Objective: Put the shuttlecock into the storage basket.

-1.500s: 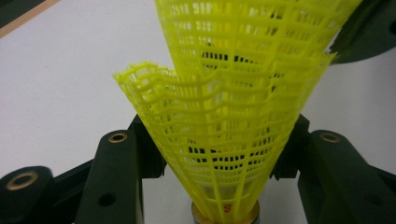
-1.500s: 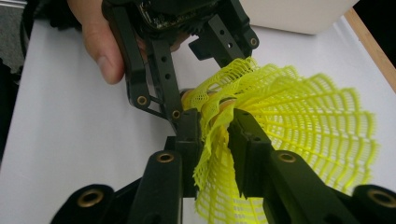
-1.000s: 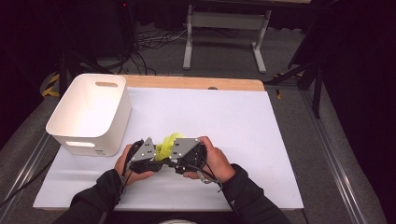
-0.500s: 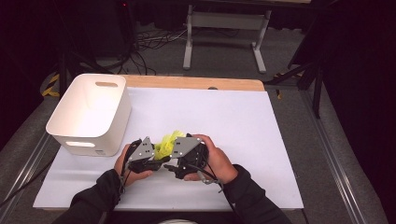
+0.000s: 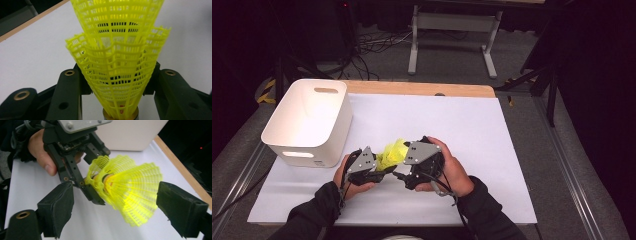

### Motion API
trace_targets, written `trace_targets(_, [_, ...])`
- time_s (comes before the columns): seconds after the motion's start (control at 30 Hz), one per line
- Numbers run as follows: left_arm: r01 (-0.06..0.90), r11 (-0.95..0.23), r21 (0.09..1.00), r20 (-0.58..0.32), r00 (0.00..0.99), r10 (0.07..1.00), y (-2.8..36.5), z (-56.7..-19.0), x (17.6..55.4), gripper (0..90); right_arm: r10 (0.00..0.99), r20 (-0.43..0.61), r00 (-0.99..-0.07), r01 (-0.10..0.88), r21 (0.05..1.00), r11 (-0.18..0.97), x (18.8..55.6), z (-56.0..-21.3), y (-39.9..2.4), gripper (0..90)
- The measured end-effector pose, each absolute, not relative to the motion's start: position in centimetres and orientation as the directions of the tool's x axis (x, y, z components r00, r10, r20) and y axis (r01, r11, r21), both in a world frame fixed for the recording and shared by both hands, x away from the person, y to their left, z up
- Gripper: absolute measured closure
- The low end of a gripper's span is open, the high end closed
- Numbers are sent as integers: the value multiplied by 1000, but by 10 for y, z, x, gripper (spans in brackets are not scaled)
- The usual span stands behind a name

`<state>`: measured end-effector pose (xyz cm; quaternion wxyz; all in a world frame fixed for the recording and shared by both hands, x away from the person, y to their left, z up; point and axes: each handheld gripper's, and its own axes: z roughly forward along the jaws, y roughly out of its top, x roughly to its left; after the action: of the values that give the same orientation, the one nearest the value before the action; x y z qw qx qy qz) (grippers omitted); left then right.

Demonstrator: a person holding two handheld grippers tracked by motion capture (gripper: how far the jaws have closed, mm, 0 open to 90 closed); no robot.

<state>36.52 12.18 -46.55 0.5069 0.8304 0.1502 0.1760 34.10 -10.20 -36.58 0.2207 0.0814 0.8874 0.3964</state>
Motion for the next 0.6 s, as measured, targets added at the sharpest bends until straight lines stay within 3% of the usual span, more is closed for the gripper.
trace_targets(0.6, [60, -431, 901, 150, 887, 437, 125, -463, 363, 558, 423, -380, -823, -36, 777, 628, 346, -370, -142, 147])
